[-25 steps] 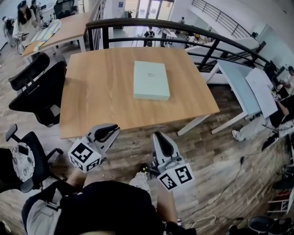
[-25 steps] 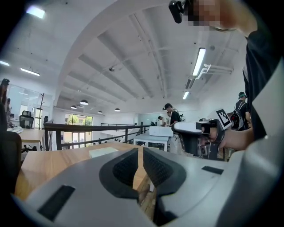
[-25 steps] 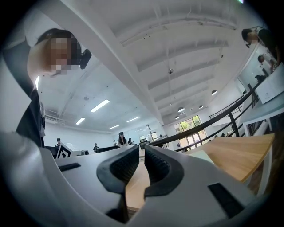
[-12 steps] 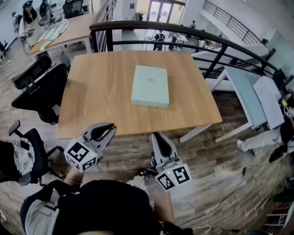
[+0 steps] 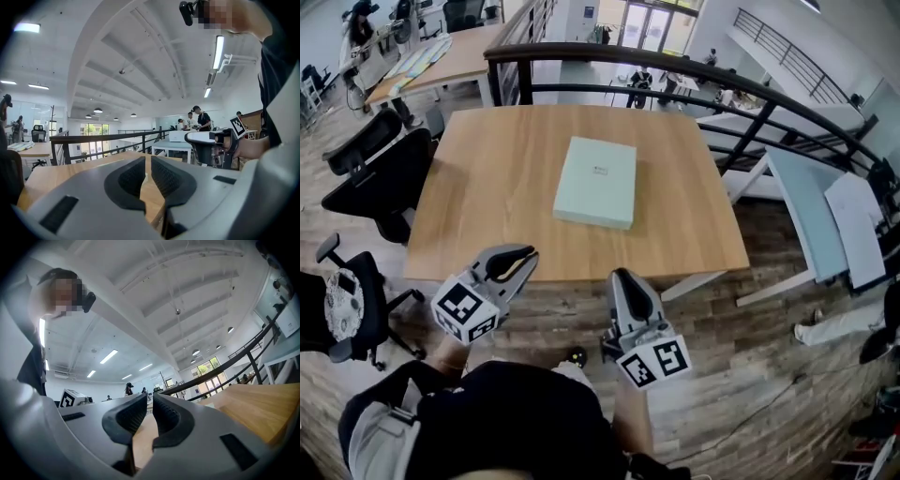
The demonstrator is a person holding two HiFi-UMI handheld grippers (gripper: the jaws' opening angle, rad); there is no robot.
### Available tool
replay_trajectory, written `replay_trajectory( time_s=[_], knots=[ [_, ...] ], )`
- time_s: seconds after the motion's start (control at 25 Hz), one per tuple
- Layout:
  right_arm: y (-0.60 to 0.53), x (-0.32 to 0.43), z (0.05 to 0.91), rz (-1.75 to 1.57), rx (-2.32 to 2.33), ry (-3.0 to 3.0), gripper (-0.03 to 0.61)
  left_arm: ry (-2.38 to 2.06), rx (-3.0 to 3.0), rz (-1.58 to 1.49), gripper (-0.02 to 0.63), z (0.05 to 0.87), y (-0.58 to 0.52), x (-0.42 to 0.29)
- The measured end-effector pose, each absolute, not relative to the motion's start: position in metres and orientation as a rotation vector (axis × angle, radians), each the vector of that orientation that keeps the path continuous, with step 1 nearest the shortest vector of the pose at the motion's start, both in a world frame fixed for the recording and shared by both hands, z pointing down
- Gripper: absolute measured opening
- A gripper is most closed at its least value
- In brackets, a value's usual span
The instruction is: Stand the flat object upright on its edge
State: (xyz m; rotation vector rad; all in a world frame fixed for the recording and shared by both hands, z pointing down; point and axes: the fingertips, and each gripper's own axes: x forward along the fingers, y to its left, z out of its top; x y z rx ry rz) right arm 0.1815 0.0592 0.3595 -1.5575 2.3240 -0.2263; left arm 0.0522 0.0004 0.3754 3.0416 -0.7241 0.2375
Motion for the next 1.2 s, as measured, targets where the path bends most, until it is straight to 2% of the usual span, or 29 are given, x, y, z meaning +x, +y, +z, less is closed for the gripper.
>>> replay_trajectory(
  time_s=[0.48, 0.84, 1.2],
  knots=[
    [0.047, 0.238, 0.366, -0.246, -1.501, 2.352, 0.026, -0.725, 3.035, 0.156, 0.031, 0.375, -0.007, 0.115],
    [0.03, 0.258, 0.374, -0.274, -1.497, 2.348, 0.026, -0.733, 3.031, 0.177, 0.032, 0.379, -0.022, 0.132],
    [-0.02, 0.278, 0.369, -0.244, -1.527, 2.355, 0.026, -0.755, 3.026, 0.169, 0.044, 0.379, -0.082, 0.144]
  ],
)
